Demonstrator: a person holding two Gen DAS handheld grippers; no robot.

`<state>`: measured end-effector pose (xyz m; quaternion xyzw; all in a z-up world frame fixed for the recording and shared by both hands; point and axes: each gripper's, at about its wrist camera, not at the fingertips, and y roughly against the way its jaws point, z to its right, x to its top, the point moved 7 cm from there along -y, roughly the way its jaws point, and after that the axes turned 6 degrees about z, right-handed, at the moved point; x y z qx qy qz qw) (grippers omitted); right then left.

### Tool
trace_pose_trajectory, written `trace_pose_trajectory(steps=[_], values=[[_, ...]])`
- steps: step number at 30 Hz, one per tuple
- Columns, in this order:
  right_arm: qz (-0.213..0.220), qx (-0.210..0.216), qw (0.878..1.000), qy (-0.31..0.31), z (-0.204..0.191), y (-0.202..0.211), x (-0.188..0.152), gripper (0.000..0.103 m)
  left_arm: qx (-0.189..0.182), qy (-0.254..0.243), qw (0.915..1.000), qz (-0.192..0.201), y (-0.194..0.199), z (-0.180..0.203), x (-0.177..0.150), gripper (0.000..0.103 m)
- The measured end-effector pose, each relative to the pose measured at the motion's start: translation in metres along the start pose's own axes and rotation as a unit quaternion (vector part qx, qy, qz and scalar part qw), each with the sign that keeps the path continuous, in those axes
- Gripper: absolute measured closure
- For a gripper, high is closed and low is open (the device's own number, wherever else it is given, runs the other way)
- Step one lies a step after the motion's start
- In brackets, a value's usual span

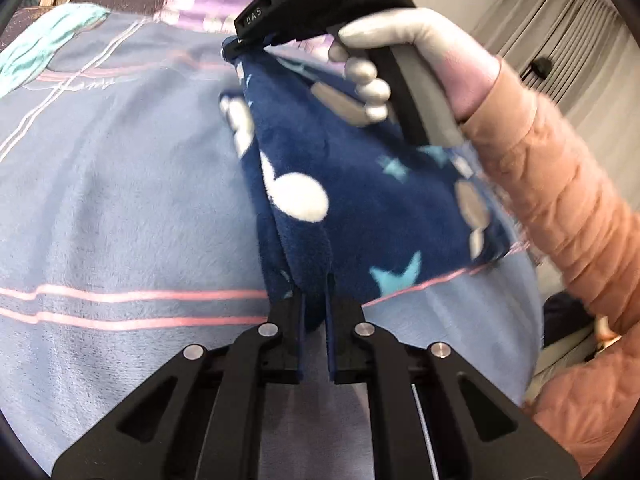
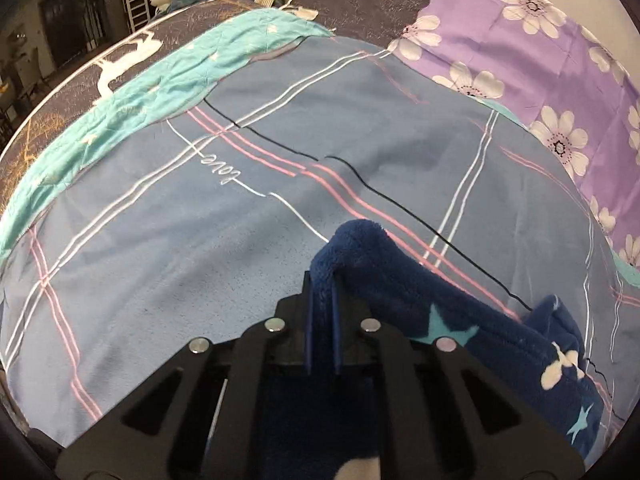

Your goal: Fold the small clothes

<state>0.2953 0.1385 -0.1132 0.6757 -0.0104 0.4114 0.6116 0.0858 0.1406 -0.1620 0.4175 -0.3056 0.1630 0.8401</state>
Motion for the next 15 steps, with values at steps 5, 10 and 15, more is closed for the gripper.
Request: trace_pose_trajectory(steps=[5,10,15], values=[[-0.014,0.040,0.996,-0.072,0.028,-0.011,-0.021,0.073,0.006,-0.016,0.9999,0.000,0.009,-0.002,0.000,0.093],[0.096,0.035,0.989,-0.102,0.069,0.095,-0.027,0.049,0.020,-0.016,0.9985,0.049,0.042,-0.006,0.019,0.091],[0.165,0.020,0.967,-0.192,0.111,0.182,-0.120,0.089,-0.050,-0.048,0.9934,0.091,0.041,0.038,0.049,0.085]])
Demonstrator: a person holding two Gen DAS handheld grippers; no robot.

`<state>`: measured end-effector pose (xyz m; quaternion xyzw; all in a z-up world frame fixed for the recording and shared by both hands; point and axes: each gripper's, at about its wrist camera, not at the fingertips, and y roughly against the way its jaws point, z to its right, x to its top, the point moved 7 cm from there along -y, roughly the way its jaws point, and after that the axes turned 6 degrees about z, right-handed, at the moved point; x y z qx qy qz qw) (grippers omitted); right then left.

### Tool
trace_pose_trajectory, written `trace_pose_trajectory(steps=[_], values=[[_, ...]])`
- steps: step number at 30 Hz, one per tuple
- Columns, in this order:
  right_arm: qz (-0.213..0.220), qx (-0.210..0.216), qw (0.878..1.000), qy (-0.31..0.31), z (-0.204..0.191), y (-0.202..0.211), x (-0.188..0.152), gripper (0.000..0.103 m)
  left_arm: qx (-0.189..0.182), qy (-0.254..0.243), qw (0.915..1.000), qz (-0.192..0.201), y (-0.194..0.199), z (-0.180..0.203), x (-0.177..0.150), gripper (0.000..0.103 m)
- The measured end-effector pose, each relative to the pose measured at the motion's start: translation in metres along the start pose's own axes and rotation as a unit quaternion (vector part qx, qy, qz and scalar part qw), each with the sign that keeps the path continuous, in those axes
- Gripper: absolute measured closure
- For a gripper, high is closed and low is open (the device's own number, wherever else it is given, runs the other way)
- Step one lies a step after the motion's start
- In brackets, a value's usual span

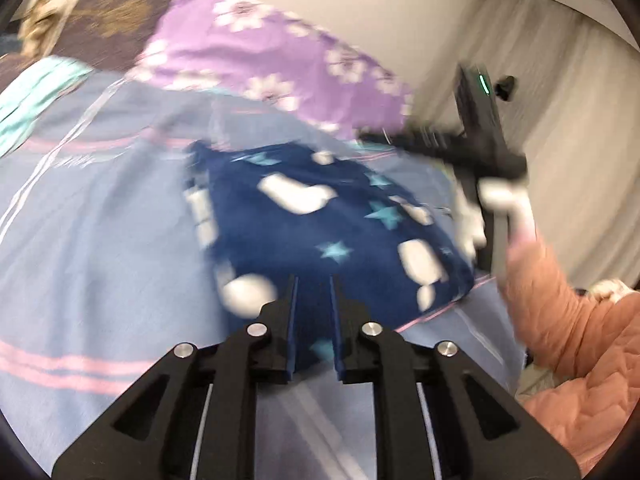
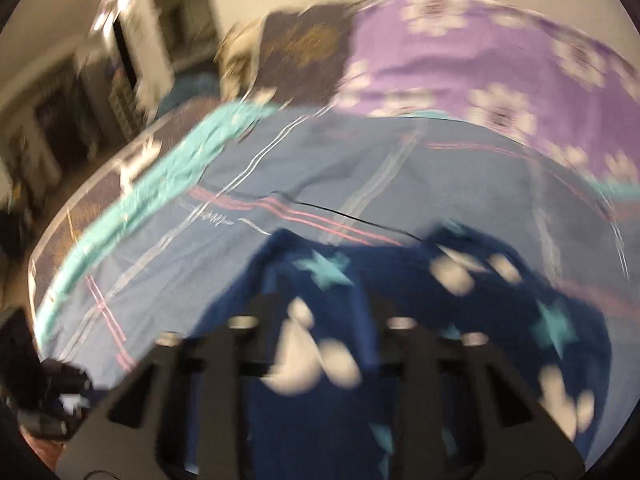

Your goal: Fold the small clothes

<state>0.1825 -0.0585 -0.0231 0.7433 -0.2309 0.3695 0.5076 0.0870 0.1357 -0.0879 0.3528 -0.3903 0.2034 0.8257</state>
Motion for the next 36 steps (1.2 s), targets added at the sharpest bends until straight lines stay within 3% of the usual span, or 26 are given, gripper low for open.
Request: trace_pose_trajectory(steps=[2,3,4,5,6,7,8,10,13,15,17,18,19,21,24,32,36], values=[[0.010,-0.023,0.999,-0.038,0.032,0.032,-0.042,0.089,0.012,-0.014,0.9992,-0.036,-0.025,0.006,-0.008,0.074],[0.003,-0.041,0.998,-0.048,0.044,0.034,-0.058,0.089,0.042,-0.023,0.9963,-0.072,-0.044,0.001,-0.020,0.069],[-0.024,-0.075,0.995,-0.065,0.065,0.034,-0.089,0.089,0.072,-0.034,0.9917,-0.101,-0.058,-0.007,-0.033,0.071],[-0.046,-0.096,0.991,-0.085,0.082,0.031,-0.111,0.089,0.079,-0.045,0.9897,-0.110,-0.068,-0.008,-0.041,0.071],[-0.057,-0.092,0.988,-0.113,0.096,0.027,-0.132,0.091,0.083,-0.064,0.9896,-0.099,-0.068,-0.005,-0.044,0.071],[-0.032,-0.046,0.986,-0.156,0.105,0.029,-0.144,0.092,0.094,-0.075,0.9877,-0.100,-0.066,-0.002,-0.044,0.071],[-0.019,-0.025,0.982,-0.185,0.112,0.034,-0.146,0.093,0.102,-0.079,0.9864,-0.102,-0.064,0.000,-0.043,0.071],[-0.012,-0.024,0.976,-0.216,0.116,0.041,-0.142,0.096,0.118,-0.077,0.9843,-0.106,-0.060,0.003,-0.042,0.071],[-0.002,-0.063,0.985,-0.158,0.100,0.048,-0.129,0.093,0.140,-0.089,0.9802,-0.109,-0.055,0.017,-0.037,0.070],[0.022,-0.069,0.991,-0.113,0.082,0.057,-0.122,0.089,0.129,-0.089,0.9836,-0.089,-0.053,0.029,-0.031,0.070],[0.032,-0.072,0.993,-0.085,0.069,0.059,-0.121,0.082,0.106,-0.075,0.9893,-0.067,-0.052,0.038,-0.020,0.068],[0.026,-0.076,0.994,-0.079,0.069,0.056,-0.125,0.070,0.110,-0.066,0.9890,-0.074,-0.057,0.039,-0.020,0.065],[-0.002,-0.084,0.994,-0.072,0.071,0.044,-0.139,0.067,0.124,-0.062,0.9862,-0.091,-0.066,0.035,-0.025,0.063],[0.000,-0.088,0.994,-0.070,0.077,0.036,-0.152,0.067,0.146,-0.063,0.9793,-0.125,-0.086,0.022,-0.043,0.063],[-0.007,-0.083,0.993,-0.082,0.079,0.036,-0.149,0.067,0.159,-0.093,0.9773,-0.105,-0.089,0.025,-0.048,0.062],[0.005,-0.105,0.992,-0.064,0.074,0.042,-0.154,0.066,0.174,-0.089,0.9753,-0.102,-0.089,0.028,-0.049,0.061],[0.013,-0.091,0.992,-0.083,0.079,0.044,-0.154,0.066,0.180,-0.089,0.9752,-0.093,-0.089,0.031,-0.050,0.058]])
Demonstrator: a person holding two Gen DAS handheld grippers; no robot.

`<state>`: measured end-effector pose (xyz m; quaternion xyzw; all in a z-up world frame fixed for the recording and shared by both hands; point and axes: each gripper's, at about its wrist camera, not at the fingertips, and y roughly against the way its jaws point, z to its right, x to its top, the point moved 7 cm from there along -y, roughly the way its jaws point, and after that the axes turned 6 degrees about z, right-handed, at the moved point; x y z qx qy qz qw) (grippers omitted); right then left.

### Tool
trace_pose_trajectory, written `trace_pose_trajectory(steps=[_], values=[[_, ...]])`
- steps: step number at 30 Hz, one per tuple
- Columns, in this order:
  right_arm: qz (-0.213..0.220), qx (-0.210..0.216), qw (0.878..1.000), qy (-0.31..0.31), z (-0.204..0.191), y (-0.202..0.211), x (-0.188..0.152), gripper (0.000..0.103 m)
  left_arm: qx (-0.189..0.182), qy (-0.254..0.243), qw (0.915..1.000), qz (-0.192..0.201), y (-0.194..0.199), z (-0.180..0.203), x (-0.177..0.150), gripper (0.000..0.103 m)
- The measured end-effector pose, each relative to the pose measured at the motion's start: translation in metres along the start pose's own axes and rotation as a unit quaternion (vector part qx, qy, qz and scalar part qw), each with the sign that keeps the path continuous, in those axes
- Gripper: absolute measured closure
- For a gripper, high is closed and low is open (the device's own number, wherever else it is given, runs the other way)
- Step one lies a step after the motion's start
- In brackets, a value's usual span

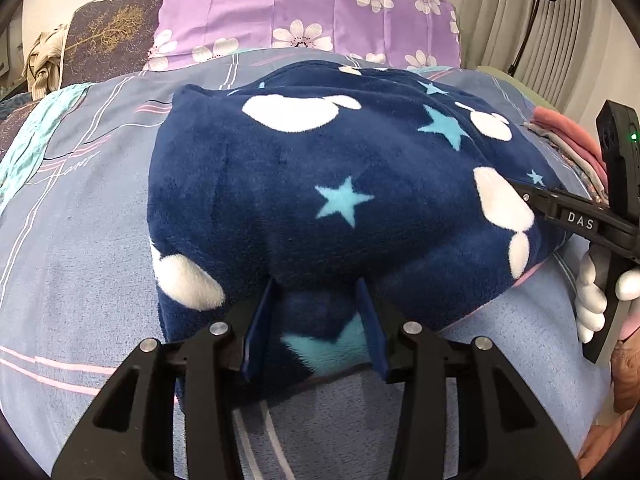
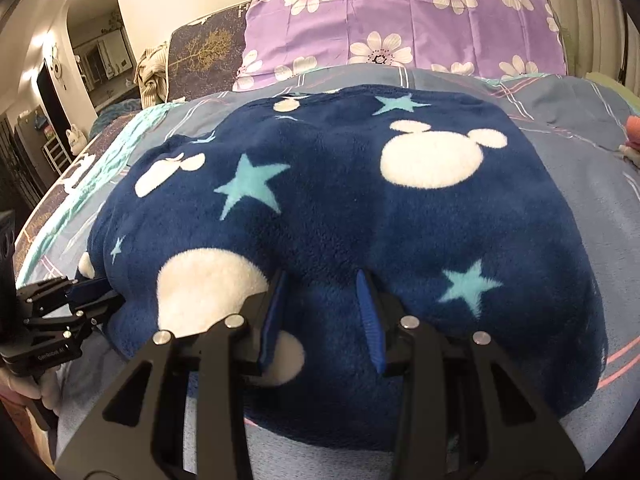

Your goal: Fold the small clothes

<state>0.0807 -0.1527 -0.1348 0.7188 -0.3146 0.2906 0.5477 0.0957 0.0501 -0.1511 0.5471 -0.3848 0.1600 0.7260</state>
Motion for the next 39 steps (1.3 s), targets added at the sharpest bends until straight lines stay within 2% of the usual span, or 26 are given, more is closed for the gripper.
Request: trace_pose_trajectory(steps=[9,13,16,20,22,23,25,26,27,29,32,33,34,36,38,39], values=[[0.019,0.005,0.999,-0.046,0.004,0.010,0.006,0.062,0.000,-0.007,0.9999,0.009,0.004,0.004,0.002,0.049],[0.004,-0.017,1.000,-0.020,-0.004,0.019,0.013,0.062,0.000,0.004,0.9999,0.014,0.011,0.004,0.006,0.048],[0.008,-0.005,0.999,-0.031,-0.015,0.031,0.023,0.060,-0.003,0.006,0.9998,0.019,0.017,0.004,0.013,0.047],[0.047,-0.010,0.999,-0.001,-0.039,0.055,0.039,0.053,-0.002,0.002,0.9977,0.067,0.037,0.003,0.037,0.044],[0.067,-0.025,0.997,0.022,-0.050,0.063,0.043,0.042,0.007,0.006,0.9952,0.098,0.046,-0.002,0.051,0.031],[0.068,-0.038,0.996,0.034,-0.054,0.062,0.041,0.042,0.016,0.007,0.9945,0.103,0.046,-0.006,0.054,0.028],[0.015,-0.057,0.997,0.040,-0.052,0.038,0.023,0.040,0.047,0.006,0.9968,0.065,0.024,-0.019,0.048,0.028],[-0.045,-0.055,0.997,0.024,-0.045,0.015,0.002,0.040,0.058,0.008,0.9979,0.029,0.006,-0.027,0.038,0.028],[-0.090,-0.043,0.995,-0.002,-0.036,-0.008,-0.022,0.039,0.056,0.016,0.9982,0.013,-0.009,-0.033,0.026,0.024],[-0.061,-0.052,0.997,0.017,-0.037,-0.005,-0.025,0.039,0.054,0.015,0.9979,0.034,-0.010,-0.033,0.022,0.023],[-0.073,-0.059,0.995,0.029,-0.043,0.001,-0.019,0.038,0.069,0.000,0.9971,0.032,-0.008,-0.029,0.022,0.023],[-0.077,-0.056,0.995,0.024,-0.042,0.003,-0.015,0.039,0.071,-0.003,0.9969,0.033,-0.008,-0.028,0.022,0.023],[-0.076,-0.050,0.996,0.016,-0.042,0.009,-0.006,0.045,0.072,-0.003,0.9968,0.033,-0.007,-0.028,0.022,0.023],[-0.038,-0.039,0.998,0.008,-0.047,0.026,0.021,0.054,0.071,-0.002,0.9968,0.035,-0.007,-0.029,0.021,0.023],[0.022,-0.042,0.999,0.021,-0.056,0.042,0.055,0.053,0.073,-0.002,0.9967,0.036,-0.007,-0.028,0.021,0.023],[0.039,-0.040,0.998,0.027,-0.060,0.043,0.067,0.047,0.073,-0.003,0.9967,0.036,-0.007,-0.028,0.021,0.023]])
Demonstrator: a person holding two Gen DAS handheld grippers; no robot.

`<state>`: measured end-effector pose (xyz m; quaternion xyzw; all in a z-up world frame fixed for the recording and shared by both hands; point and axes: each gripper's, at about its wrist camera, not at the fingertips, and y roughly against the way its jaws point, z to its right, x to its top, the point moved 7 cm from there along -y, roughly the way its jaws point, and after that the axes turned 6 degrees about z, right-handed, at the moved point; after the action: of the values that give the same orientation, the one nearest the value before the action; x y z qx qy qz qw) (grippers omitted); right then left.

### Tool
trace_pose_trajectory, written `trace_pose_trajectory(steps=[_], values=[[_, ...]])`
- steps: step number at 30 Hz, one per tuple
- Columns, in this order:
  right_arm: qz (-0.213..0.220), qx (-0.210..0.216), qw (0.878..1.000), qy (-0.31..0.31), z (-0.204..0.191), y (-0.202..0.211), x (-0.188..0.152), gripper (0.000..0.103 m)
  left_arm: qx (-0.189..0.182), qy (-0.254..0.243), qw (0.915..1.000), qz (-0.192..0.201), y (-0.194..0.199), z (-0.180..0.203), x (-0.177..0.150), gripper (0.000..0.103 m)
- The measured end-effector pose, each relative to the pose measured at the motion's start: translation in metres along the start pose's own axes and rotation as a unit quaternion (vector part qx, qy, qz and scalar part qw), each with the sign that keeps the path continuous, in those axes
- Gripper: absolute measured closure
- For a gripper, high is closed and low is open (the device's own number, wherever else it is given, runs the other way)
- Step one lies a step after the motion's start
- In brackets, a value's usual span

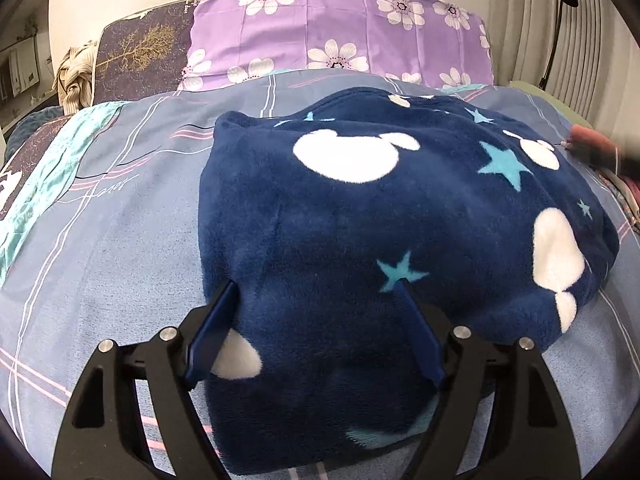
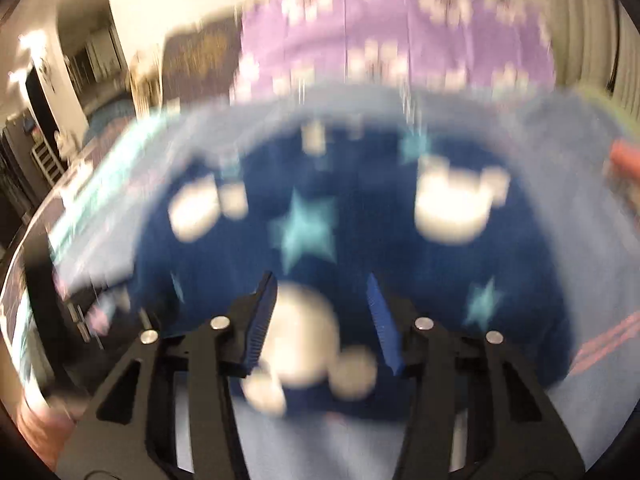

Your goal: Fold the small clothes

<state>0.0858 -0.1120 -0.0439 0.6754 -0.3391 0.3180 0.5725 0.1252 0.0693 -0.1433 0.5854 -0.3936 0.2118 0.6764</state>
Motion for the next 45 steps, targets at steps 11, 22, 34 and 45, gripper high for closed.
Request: trace_pose_trajectory(steps=[11,22,34,45], values=[[-0.121,-0.019,0.992,-0.034,0.011,-0.080,-0.033,0.047,-0.013,0.011,0.9999,0.003,0.000,0.000,0.001,0.022],[-0.164,-0.050,0.984,-0.050,0.032,-0.202,0.010,0.052,-0.017,0.011,0.9998,0.008,0.002,0.001,-0.001,0.021],[-0.070,0.030,0.997,-0.009,0.022,-0.144,0.040,0.052,-0.068,0.061,0.9955,0.026,0.019,-0.013,0.003,0.020],[-0.018,0.162,0.915,0.369,-0.157,-0.025,-0.080,0.032,-0.010,0.182,0.9811,0.064,0.059,-0.119,0.002,0.020]])
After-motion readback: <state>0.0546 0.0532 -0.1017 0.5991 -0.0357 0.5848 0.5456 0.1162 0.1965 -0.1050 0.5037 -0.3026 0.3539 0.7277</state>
